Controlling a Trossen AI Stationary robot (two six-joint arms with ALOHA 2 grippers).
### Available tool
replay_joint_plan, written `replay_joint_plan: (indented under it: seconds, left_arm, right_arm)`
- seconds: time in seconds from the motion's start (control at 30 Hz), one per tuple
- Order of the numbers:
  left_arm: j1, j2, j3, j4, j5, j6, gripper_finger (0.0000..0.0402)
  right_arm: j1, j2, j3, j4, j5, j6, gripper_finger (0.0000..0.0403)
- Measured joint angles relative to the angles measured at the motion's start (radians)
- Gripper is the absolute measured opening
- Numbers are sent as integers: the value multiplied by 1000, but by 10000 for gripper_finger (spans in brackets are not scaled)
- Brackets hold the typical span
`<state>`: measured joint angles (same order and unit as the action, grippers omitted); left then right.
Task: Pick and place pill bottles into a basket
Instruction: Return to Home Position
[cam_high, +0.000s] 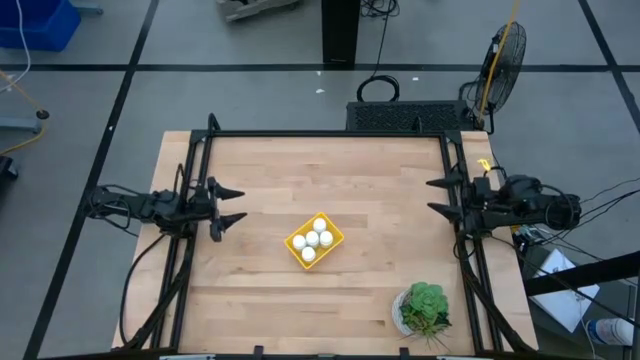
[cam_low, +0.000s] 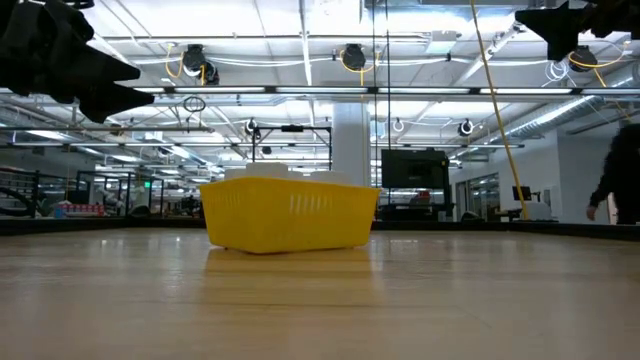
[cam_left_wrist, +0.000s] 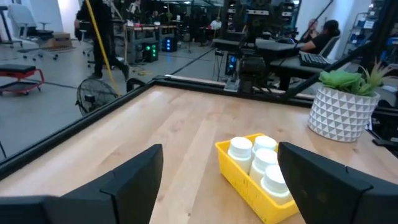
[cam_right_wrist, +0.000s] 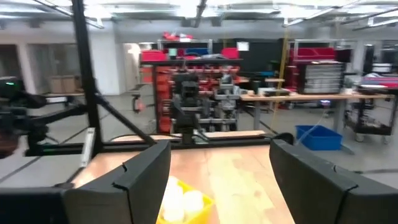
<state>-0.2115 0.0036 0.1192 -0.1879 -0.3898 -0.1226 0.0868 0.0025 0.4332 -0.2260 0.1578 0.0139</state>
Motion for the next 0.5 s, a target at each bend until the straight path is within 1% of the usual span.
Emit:
replay_joint_plan:
  seconds: [0.23,0.37,0.5]
  left_arm:
    - [1,0,0,-14,-12,-30,314]
    - [1,0,0,-24,-12,-36,320]
    - [1,0,0,-25,-11,-30,323]
  right_arm:
    - [0,-1,-2,10,-134,12,265]
    - [0,-1,-64,62,-133,19,265]
    - [0,-1,-188,236,-132,19,265]
